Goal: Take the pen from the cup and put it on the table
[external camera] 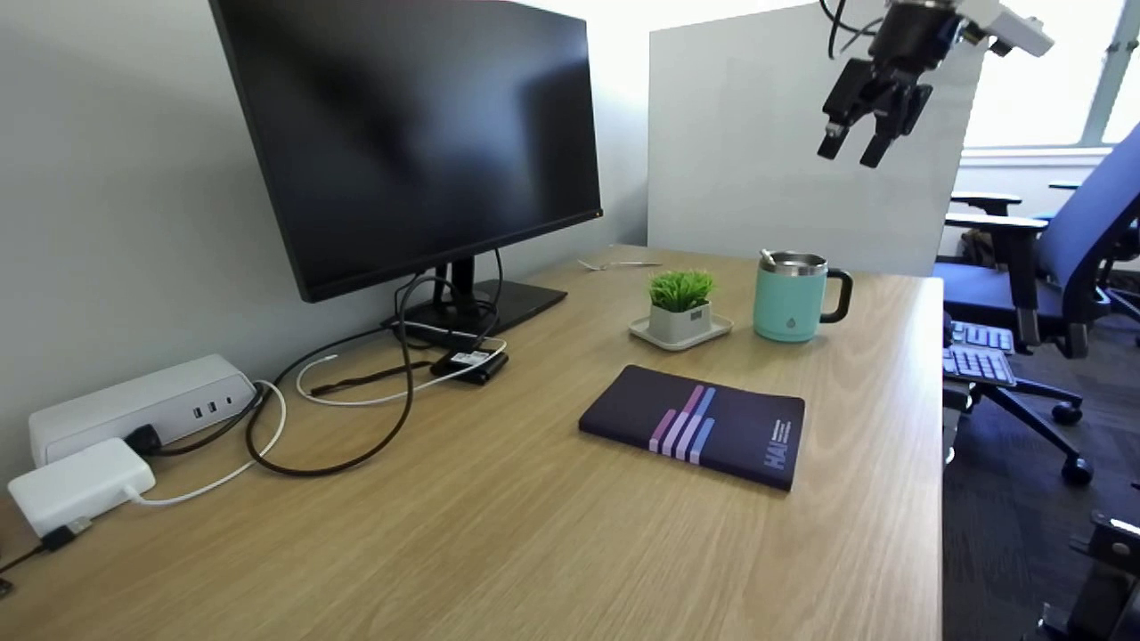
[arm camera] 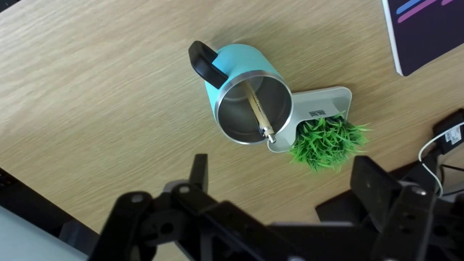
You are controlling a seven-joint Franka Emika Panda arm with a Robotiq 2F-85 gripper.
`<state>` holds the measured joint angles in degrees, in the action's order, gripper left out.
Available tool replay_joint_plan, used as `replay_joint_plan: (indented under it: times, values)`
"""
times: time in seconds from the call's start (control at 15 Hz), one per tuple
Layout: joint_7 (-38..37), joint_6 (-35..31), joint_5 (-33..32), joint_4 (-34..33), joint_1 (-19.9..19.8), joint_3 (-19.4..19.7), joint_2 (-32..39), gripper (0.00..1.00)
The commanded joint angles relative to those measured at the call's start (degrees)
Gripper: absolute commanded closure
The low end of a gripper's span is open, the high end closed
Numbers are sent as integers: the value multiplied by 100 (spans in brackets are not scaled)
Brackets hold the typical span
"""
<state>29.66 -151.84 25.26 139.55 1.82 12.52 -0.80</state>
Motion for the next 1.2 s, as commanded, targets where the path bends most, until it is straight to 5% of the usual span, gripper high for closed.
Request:
replay_joint_plan:
  times: [0.0,0.2,1.13]
  values:
    - [394,319,326,-415,-330,-266,411,0]
    - [277,492,300,-574,-507,-435,611,0]
    - [-4085,1525,533,-1276,-727,-534,911,0]
